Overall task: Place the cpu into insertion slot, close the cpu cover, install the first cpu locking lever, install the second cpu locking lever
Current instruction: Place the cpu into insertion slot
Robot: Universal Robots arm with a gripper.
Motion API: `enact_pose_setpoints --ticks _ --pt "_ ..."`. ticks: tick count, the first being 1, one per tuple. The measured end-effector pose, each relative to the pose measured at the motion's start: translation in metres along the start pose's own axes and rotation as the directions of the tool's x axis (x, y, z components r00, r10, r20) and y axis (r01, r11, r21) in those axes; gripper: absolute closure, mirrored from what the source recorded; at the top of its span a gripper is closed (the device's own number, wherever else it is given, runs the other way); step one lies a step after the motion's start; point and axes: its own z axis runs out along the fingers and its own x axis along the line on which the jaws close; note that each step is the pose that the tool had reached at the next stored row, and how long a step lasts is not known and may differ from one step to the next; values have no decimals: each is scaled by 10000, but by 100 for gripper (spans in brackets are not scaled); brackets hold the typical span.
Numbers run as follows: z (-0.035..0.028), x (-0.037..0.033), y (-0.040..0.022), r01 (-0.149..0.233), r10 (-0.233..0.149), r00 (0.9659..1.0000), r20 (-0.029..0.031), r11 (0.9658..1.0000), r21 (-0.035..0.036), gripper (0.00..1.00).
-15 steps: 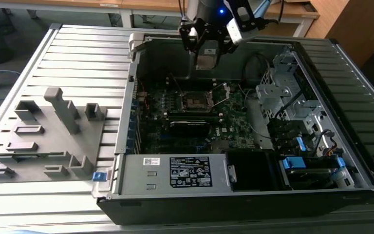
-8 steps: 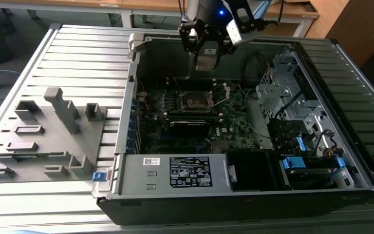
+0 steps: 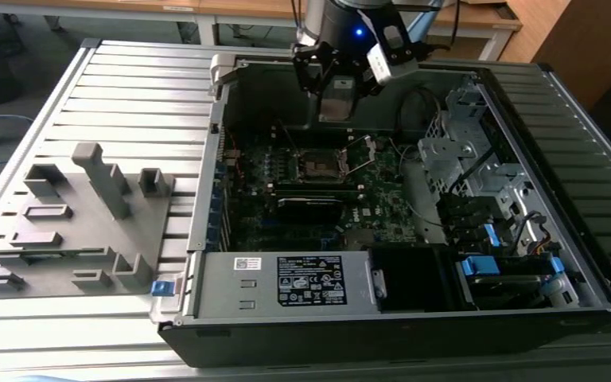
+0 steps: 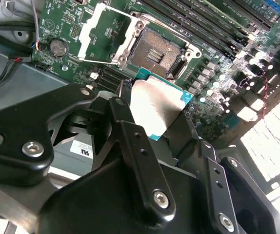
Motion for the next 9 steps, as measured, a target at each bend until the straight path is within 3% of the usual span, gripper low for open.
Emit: enact_pose_setpoints --ticks 9 --pt "164 14 -15 1 -1 10000 11 10000 0 46"
